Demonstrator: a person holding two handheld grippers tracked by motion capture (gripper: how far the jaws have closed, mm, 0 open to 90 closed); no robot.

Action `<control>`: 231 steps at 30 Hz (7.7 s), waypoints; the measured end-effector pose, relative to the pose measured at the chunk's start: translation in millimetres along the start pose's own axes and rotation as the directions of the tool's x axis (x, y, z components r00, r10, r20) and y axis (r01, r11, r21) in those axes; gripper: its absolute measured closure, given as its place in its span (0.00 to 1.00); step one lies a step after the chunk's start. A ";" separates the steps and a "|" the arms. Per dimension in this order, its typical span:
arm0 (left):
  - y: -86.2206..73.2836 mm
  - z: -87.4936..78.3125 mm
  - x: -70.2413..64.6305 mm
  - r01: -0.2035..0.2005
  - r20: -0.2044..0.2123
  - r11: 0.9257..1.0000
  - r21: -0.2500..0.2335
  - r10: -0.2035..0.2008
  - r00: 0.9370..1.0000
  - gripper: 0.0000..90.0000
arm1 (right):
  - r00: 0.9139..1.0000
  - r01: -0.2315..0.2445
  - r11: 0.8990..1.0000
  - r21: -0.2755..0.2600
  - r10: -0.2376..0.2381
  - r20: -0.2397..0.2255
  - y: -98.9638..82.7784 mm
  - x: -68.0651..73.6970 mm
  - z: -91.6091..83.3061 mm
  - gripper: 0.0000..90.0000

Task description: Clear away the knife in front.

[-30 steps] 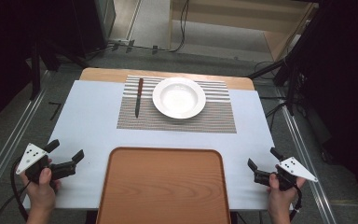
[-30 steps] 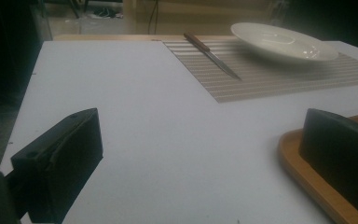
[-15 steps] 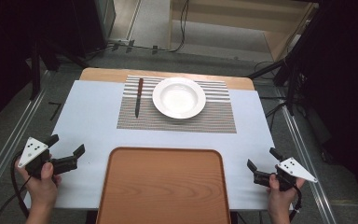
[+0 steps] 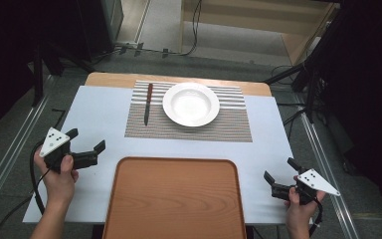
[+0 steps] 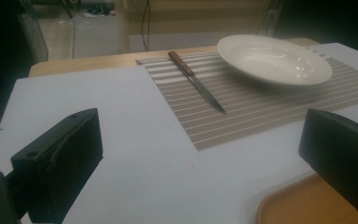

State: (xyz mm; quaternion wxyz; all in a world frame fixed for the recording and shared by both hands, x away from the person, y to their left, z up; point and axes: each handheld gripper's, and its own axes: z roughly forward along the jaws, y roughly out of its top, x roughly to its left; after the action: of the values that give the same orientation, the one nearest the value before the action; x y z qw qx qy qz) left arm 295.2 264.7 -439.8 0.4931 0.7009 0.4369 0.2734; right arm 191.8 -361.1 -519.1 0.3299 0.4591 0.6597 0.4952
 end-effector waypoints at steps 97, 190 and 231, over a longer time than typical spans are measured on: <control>83.0 278.1 -6.7 0.107 -0.075 0.849 0.518 -0.080 0.994 0.69 | 1.000 0.012 1.000 0.004 -0.012 -0.001 -1.0 1.3 0.9 0.00; 70.7 177.6 -47.4 -0.016 0.052 0.878 0.479 -0.010 0.999 0.85 | 1.000 0.014 1.000 0.011 -0.014 0.005 -0.7 0.6 2.1 0.00; 32.5 81.8 -91.4 -0.066 0.173 0.913 0.402 -0.005 0.985 0.85 | 1.000 0.015 1.000 0.014 -0.015 0.007 -0.7 0.9 2.3 0.00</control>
State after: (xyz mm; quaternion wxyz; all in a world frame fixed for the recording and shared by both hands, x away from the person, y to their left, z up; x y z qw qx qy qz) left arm 330.0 142.7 -435.0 0.3678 0.8155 0.4295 0.1235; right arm 193.3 -359.5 -520.5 0.3327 0.4583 0.6654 0.4863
